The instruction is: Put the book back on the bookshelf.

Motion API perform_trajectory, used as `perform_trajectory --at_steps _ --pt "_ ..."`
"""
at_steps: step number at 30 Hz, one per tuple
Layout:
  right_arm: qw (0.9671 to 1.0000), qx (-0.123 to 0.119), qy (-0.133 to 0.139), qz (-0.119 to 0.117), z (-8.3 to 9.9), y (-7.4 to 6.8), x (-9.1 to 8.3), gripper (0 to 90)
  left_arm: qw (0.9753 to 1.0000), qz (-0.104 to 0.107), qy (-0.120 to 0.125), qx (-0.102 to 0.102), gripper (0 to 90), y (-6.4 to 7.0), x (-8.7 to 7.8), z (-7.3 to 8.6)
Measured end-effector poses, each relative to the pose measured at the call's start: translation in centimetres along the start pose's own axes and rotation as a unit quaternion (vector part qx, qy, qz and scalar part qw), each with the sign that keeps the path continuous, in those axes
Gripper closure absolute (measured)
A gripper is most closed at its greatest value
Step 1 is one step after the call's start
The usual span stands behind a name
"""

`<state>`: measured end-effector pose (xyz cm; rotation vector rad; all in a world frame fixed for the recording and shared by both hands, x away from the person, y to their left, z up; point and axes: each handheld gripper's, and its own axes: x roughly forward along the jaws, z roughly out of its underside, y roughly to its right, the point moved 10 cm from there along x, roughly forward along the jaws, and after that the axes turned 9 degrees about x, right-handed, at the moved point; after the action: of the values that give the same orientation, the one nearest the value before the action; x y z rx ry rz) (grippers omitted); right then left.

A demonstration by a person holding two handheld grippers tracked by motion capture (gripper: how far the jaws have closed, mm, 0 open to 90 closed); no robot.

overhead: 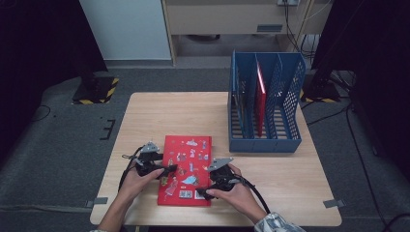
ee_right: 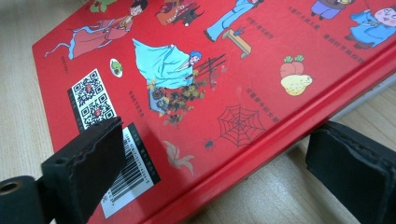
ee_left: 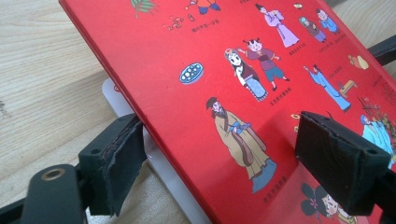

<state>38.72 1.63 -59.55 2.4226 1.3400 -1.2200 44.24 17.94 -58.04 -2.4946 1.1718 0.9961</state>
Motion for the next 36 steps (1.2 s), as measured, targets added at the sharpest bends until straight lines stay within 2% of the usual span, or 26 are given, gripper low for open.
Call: perform_trajectory --at_steps 4,12,17,24,27,33,36 --pt "1.0 0.007 0.004 -0.004 -0.2 0.0 -0.1 5.9 1.0 -0.002 0.0 0.004 16.3 0.0 -0.2 -0.1" --pt "0.9999 0.008 0.01 0.004 -1.0 -0.1 -0.3 7.0 0.9999 -0.009 0.008 0.011 19.9 -0.1 -1.1 -0.6" --pt "0.9999 0.005 0.014 0.006 -2.2 -0.2 -0.7 7.4 0.9996 -0.02 0.011 0.014 20.3 -0.5 -1.7 -1.2" --pt "0.9995 0.016 0.028 0.006 -4.0 0.1 -0.6 10.5 0.9996 -0.021 0.008 0.018 21.1 -0.8 -2.1 -2.0" --pt "0.9992 0.019 0.035 0.009 -4.7 0.3 -0.7 12.4 0.9995 -0.022 0.015 0.019 24.2 -0.9 -2.4 -2.4" --pt "0.9993 0.022 0.021 0.023 -5.4 0.9 -0.6 16.1 0.9993 -0.025 0.016 0.022 25.7 -0.8 -2.5 -2.8" --pt "0.9991 0.026 0.01 0.032 -5.4 1.1 -0.5 14.8 0.9992 -0.028 0.015 0.025 28.6 -0.8 -2.6 -2.9"
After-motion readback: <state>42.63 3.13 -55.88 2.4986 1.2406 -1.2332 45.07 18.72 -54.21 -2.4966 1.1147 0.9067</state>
